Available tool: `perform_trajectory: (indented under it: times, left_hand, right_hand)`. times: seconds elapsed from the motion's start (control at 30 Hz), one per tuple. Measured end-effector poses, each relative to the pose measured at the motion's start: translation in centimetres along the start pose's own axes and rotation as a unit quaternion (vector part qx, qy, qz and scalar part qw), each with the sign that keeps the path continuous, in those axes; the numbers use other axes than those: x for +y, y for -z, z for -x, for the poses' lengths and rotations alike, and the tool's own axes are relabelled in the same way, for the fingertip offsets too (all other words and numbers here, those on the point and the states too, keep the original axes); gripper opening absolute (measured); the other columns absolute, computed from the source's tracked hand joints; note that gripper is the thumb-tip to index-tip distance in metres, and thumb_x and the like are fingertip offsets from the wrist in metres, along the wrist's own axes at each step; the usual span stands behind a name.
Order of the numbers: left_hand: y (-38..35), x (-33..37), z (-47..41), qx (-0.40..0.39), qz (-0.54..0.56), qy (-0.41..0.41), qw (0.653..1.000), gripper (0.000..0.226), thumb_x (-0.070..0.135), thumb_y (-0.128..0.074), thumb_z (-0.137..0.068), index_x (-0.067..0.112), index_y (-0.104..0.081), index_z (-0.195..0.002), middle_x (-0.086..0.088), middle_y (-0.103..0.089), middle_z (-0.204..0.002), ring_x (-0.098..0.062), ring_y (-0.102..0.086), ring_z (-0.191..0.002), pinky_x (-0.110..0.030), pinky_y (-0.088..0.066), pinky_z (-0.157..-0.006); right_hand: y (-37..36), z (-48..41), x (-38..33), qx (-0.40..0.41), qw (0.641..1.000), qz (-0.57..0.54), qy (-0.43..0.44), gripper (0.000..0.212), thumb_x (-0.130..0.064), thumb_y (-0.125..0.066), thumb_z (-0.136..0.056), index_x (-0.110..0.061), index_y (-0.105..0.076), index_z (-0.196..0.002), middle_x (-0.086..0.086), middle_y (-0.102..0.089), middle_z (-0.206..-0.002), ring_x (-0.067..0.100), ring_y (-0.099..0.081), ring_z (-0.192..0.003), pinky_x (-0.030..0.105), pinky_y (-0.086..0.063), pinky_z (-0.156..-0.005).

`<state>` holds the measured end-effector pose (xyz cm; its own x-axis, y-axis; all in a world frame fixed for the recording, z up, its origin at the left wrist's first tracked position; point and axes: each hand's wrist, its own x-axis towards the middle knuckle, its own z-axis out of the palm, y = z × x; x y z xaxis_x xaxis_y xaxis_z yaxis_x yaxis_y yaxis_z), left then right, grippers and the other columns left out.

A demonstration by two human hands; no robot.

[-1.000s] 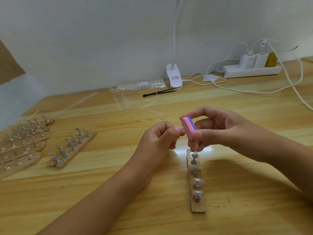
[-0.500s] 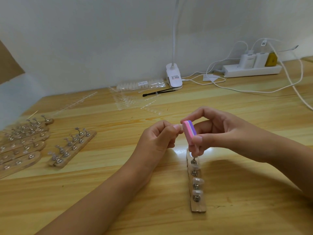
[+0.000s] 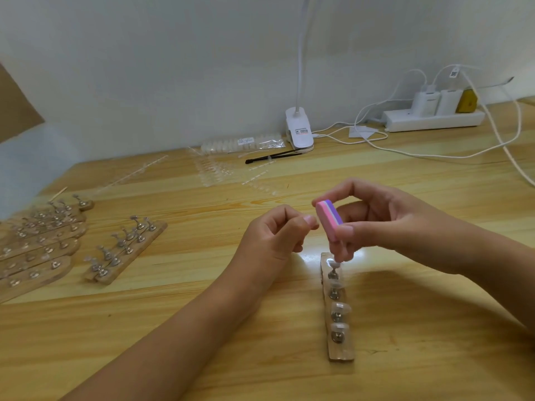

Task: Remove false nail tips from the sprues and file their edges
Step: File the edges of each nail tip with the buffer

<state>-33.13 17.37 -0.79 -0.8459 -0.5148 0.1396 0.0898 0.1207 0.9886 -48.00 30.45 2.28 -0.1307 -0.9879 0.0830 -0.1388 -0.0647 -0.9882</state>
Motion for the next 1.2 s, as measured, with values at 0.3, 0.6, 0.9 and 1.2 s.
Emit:
perform_trajectory:
  times: [0.3,0.6,0.9,1.2]
  left_hand:
    - [0.1,0.0,-0.1,0.008,0.005,0.006,1.000,0.021,0.054,-0.063,-0.063,0.035,-0.062,-0.055,0.011,-0.054,-0.065,-0.005,-0.049,-0.062,-0.016,-0.044,-0.065]
    - [0.2,0.0,-0.1,0.007,0.012,0.007,1.000,0.019,0.053,-0.064,-0.063,0.035,-0.062,-0.056,0.013,-0.055,-0.065,-0.004,-0.049,-0.063,-0.016,-0.045,-0.066]
    - [0.1,-0.1,0.0,-0.008,-0.006,-0.001,1.000,0.018,0.053,-0.064,-0.065,0.036,-0.062,-0.059,0.016,-0.057,-0.065,-0.002,-0.050,-0.062,-0.014,-0.044,-0.064]
    - [0.0,-0.1,0.1,-0.020,-0.010,-0.008,1.000,0.016,0.051,-0.064,-0.065,0.035,-0.063,-0.060,0.018,-0.059,-0.063,0.001,-0.050,-0.060,-0.010,-0.042,-0.061]
  right_hand:
    - [0.0,0.0,0.1,-0.017,1.000,0.005,-0.005,0.039,-0.022,-0.071,-0.084,-0.018,-0.059,-0.121,0.012,-0.072,-0.084,0.023,-0.070,-0.079,0.027,-0.055,-0.074]
    - [-0.3,-0.1,0.3,0.014,1.000,0.008,0.003,0.041,-0.024,-0.072,-0.084,-0.017,-0.058,-0.122,0.010,-0.073,-0.084,0.021,-0.070,-0.078,0.025,-0.055,-0.073]
    - [0.0,-0.2,0.3,0.025,1.000,0.013,0.011,0.039,-0.025,-0.071,-0.086,-0.019,-0.061,-0.123,0.008,-0.073,-0.085,0.019,-0.069,-0.079,0.025,-0.055,-0.075]
    - [0.4,0.0,0.2,-0.003,1.000,0.015,0.011,0.039,-0.032,-0.071,-0.086,-0.029,-0.065,-0.124,0.004,-0.070,-0.084,0.014,-0.067,-0.078,0.025,-0.054,-0.078]
